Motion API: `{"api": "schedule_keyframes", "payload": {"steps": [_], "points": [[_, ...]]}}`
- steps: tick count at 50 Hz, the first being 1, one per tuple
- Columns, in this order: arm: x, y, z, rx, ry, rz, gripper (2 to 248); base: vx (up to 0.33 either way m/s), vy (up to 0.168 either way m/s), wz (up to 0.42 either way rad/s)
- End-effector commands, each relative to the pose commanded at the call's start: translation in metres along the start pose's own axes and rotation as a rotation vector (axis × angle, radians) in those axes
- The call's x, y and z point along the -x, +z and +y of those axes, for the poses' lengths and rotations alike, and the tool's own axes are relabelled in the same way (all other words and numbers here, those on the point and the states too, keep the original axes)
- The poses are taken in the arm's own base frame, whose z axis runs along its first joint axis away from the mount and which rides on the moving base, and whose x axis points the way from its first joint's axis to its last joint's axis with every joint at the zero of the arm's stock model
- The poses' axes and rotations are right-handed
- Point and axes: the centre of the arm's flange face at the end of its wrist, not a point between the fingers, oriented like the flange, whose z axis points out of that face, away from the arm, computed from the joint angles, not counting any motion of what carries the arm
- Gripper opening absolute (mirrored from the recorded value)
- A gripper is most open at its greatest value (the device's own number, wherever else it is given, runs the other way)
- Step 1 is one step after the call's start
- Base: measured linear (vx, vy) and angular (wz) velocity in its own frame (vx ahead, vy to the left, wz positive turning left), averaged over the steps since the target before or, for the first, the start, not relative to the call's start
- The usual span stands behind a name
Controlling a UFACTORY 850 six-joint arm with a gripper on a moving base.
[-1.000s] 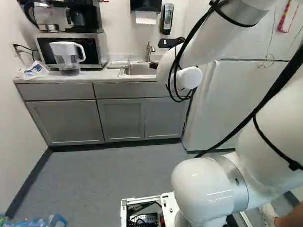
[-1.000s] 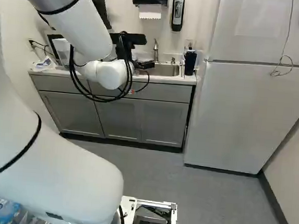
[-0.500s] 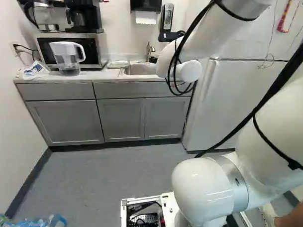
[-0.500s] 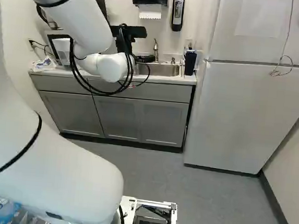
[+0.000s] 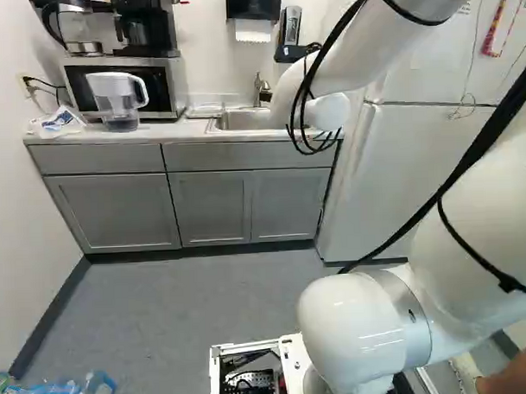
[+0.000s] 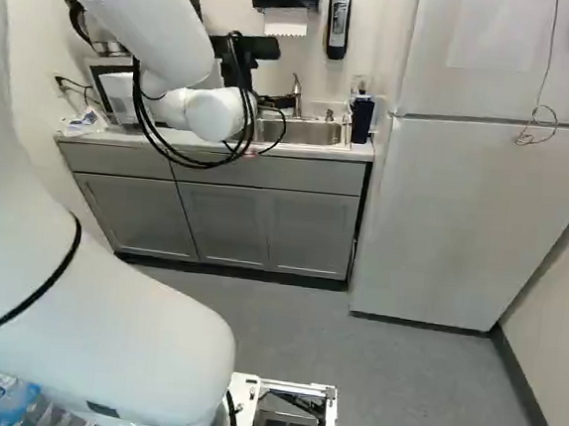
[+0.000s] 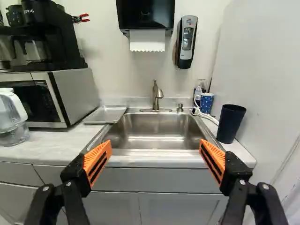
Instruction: Rinse the cup and place it in the tray
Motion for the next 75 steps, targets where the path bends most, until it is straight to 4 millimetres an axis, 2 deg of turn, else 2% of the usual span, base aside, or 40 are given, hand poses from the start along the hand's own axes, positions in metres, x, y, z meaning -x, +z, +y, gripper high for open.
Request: {"api": "schedule_keyframes", "payload": {"steps": [75], "points": [[-0.071,0.024,0.000,0.000,0.000,0.004,247,0.000,0.000,0.000]]}}
